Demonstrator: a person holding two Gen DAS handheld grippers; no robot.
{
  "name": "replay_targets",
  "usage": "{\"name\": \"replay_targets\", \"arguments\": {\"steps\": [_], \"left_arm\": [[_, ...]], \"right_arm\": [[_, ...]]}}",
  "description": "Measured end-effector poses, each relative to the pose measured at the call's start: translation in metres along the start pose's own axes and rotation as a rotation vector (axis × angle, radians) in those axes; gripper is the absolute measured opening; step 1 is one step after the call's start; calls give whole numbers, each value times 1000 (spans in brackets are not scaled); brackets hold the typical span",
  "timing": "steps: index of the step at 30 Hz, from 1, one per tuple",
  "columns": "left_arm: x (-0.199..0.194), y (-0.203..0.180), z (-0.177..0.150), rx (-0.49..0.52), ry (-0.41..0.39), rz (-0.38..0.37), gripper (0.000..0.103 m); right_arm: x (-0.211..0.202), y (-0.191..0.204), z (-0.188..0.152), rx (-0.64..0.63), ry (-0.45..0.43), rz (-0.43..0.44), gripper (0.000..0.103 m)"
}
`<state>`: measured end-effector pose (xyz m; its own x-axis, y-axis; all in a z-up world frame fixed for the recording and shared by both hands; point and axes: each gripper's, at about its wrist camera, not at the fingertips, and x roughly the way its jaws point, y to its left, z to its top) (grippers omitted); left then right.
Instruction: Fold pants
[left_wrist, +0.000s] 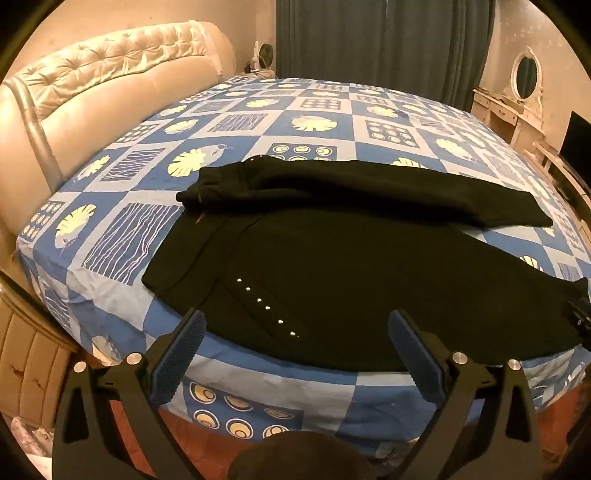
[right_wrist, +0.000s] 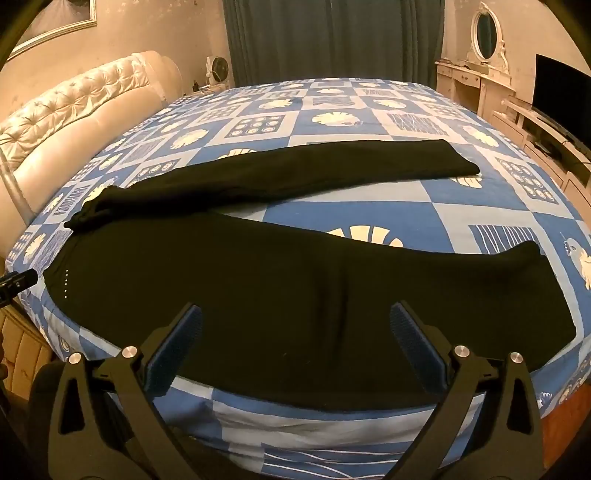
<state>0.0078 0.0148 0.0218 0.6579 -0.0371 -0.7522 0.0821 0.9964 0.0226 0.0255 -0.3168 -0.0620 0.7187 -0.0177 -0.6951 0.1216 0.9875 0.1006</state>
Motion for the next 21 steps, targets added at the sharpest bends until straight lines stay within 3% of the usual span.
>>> {"name": "replay_targets", "arguments": {"steps": [5,21], "left_arm": [[-1,-23,-9,-23,6,10,99],[-6,-20,-9,-35,-10,21,99]], "right_arm": [[2,-3,-1,15,3,3,101],[2,-5,-1,24,3,6,101]]}}
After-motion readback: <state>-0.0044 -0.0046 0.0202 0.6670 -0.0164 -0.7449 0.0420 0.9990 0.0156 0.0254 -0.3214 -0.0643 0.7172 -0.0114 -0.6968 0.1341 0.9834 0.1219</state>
